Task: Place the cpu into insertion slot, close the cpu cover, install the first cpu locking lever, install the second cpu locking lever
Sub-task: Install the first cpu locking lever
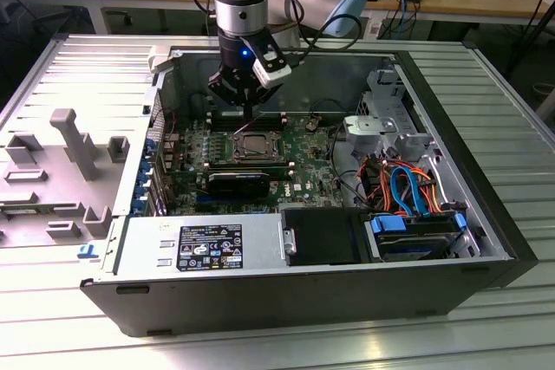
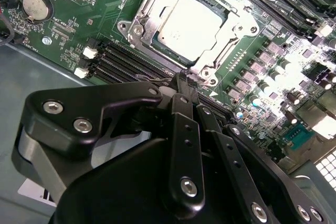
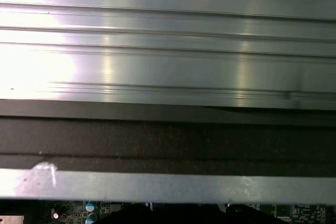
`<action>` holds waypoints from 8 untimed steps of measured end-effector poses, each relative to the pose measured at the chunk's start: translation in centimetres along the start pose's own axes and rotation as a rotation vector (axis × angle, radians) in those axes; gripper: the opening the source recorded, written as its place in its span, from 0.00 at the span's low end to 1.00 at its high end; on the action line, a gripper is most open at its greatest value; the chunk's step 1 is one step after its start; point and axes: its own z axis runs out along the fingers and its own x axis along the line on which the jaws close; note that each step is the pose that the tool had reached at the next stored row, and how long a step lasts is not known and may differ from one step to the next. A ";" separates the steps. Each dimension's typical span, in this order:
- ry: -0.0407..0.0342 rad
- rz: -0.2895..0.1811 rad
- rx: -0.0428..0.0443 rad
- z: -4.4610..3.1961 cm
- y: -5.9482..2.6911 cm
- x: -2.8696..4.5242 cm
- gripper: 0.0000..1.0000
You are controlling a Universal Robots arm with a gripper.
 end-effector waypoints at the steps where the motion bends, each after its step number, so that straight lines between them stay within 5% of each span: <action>1: -0.0001 0.000 -0.0002 0.03 0.00 -0.01 0.11; 8: -0.0002 -0.003 0.0002 0.09 0.37 -0.11 0.11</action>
